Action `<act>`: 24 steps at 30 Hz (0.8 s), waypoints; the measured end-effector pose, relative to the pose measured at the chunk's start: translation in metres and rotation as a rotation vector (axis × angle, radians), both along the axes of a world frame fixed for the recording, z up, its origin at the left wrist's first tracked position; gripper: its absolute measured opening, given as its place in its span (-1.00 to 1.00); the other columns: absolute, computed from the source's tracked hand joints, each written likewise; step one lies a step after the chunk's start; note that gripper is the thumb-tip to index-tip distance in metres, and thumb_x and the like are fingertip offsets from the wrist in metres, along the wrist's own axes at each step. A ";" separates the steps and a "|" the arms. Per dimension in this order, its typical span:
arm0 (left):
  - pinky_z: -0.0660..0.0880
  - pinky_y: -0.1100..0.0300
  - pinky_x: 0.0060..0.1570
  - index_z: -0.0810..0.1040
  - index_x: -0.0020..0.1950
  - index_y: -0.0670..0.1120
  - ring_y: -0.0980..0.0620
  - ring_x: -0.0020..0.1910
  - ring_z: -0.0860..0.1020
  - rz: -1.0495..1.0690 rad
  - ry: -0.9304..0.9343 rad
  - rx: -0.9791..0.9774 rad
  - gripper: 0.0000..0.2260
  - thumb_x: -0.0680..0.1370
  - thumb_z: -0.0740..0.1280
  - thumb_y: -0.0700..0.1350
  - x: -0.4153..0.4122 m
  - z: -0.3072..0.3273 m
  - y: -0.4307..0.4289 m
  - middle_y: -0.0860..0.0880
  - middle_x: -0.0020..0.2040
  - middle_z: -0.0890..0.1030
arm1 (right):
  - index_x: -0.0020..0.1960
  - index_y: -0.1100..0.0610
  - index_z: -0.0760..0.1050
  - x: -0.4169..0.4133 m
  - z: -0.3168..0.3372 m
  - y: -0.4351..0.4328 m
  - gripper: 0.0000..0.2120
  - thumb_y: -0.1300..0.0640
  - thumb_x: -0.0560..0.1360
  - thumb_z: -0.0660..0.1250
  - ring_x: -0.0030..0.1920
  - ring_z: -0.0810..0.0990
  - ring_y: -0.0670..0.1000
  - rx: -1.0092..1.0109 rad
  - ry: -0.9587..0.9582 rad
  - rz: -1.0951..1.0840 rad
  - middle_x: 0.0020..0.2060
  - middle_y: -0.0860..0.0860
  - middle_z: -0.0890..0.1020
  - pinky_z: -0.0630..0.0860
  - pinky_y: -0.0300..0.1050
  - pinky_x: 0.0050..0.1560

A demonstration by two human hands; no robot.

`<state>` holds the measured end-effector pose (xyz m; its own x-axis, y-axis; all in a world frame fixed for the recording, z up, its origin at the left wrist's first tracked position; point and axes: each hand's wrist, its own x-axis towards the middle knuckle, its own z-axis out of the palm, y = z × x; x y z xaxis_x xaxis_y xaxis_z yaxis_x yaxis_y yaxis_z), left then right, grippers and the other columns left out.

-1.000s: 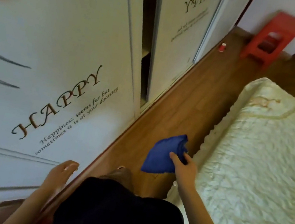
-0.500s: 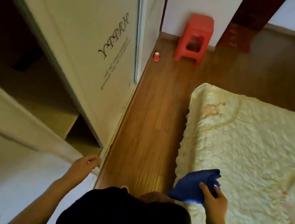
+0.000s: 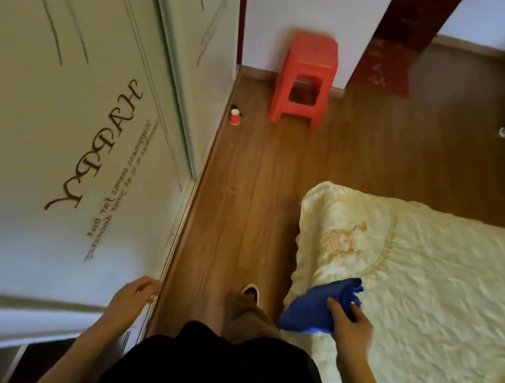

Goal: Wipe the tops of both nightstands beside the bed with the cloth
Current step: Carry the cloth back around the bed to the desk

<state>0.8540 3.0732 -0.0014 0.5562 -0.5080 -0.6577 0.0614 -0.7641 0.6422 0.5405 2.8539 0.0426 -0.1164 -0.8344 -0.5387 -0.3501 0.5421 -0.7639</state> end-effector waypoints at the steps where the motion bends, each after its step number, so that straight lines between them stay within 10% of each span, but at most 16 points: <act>1: 0.52 0.07 -0.07 0.59 -0.08 0.00 -0.08 -0.04 0.61 0.036 -0.001 0.021 -0.82 0.62 0.21 -0.12 0.009 0.000 -0.011 -0.07 -0.04 0.66 | -0.04 0.20 0.56 0.019 0.001 -0.024 -0.86 0.16 0.46 0.45 -0.10 0.60 0.17 -0.006 -0.011 0.048 -0.11 0.17 0.63 0.54 0.13 0.03; 11: 0.47 -0.01 0.00 0.62 -0.05 -0.05 -0.09 -0.07 0.62 0.222 -0.060 0.040 -0.83 0.61 0.23 -0.11 0.120 -0.004 -0.173 -0.07 -0.07 0.67 | -0.07 0.37 0.55 0.177 0.017 -0.241 -0.78 0.18 0.47 0.44 -0.25 0.59 0.08 -0.042 -0.118 0.303 -0.19 0.25 0.65 0.50 -0.06 -0.22; 19: 0.49 0.03 -0.05 0.61 -0.12 0.00 -0.11 -0.06 0.64 0.027 -0.044 -0.035 -0.87 0.54 0.29 -0.02 0.236 -0.007 -0.405 -0.06 -0.09 0.67 | -0.16 0.34 0.53 0.228 -0.016 -0.399 -0.81 0.20 0.46 0.45 -0.07 0.61 0.36 -0.033 0.004 0.083 -0.22 0.31 0.63 0.52 0.20 -0.08; 24: 0.50 0.04 0.05 0.63 -0.02 0.03 0.00 0.00 0.62 -0.317 -0.096 -0.121 -0.85 0.56 0.28 0.01 0.306 0.020 -0.584 0.00 -0.02 0.67 | 0.27 0.30 0.52 0.237 0.000 -0.487 -0.59 0.14 0.49 0.42 0.17 0.57 0.27 -0.004 0.021 -0.165 0.17 0.24 0.61 0.46 0.05 0.02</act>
<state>1.1599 2.4897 0.0186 0.4145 -0.7368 -0.5342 -0.2321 -0.6531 0.7208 0.7777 2.3672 0.0427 -0.2632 -0.8051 -0.5315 -0.2724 0.5906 -0.7596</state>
